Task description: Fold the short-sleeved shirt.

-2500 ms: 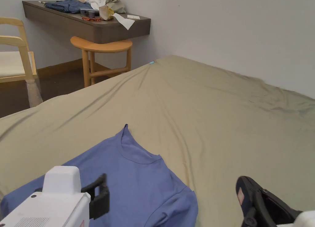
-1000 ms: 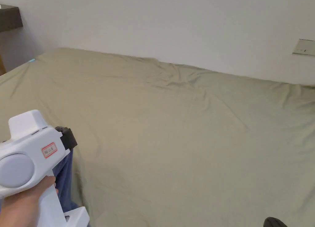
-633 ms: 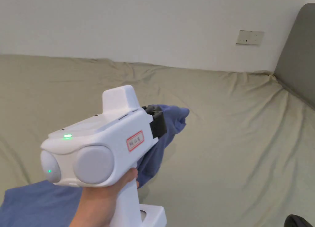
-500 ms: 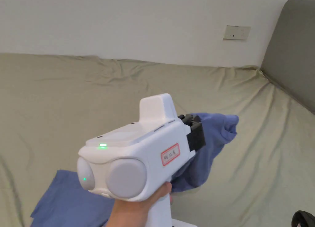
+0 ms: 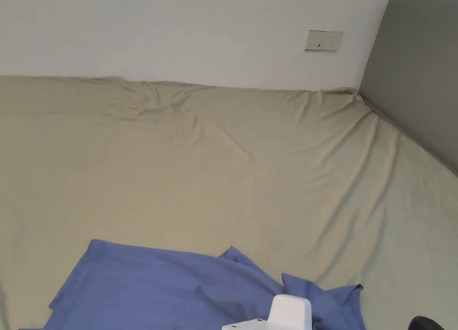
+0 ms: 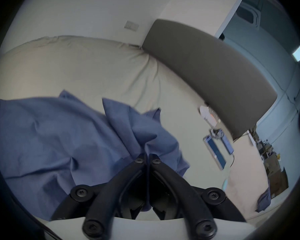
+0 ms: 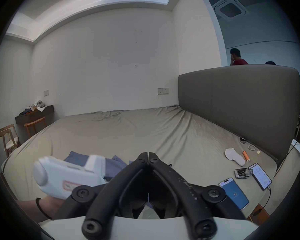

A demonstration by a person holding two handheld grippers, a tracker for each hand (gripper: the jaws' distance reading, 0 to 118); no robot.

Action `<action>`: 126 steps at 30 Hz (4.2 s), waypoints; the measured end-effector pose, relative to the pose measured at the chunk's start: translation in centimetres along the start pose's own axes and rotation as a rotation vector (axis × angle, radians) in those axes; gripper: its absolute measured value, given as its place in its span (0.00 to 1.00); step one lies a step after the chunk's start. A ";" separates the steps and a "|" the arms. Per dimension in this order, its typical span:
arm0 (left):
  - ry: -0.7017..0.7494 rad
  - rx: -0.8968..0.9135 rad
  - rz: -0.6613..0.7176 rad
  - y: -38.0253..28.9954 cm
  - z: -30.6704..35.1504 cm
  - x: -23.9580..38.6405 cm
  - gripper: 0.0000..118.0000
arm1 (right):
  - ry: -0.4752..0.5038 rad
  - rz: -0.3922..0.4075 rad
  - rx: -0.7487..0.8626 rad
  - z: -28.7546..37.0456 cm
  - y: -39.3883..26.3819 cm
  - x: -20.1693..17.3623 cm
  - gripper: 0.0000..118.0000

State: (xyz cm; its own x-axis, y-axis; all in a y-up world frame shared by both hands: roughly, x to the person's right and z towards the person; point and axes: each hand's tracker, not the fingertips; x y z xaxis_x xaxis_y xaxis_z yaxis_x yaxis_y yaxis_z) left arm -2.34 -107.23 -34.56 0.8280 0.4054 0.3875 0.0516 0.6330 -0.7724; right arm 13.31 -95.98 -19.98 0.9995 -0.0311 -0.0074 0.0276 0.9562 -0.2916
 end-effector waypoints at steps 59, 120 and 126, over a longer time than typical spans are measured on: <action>0.635 0.194 0.125 8.3 9.8 -28.8 0.71 | 0.100 0.133 -0.096 -3.9 0.0 -5.1 0.02; 0.728 0.733 0.021 24.8 43.4 -16.3 0.04 | 0.025 -0.159 0.052 -12.2 33.0 4.5 0.07; 0.814 0.790 -0.004 28.2 47.0 -15.1 0.04 | 0.010 -0.170 0.131 -13.0 39.6 2.5 0.06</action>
State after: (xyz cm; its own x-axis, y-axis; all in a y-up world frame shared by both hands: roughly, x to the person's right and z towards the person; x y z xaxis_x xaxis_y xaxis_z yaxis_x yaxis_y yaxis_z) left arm -39.64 -64.51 -38.59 0.9605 0.0360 -0.2760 -0.0734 0.9893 -0.1263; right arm 16.65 -62.01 -43.95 0.9801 -0.1975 0.0216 0.1983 0.9665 -0.1627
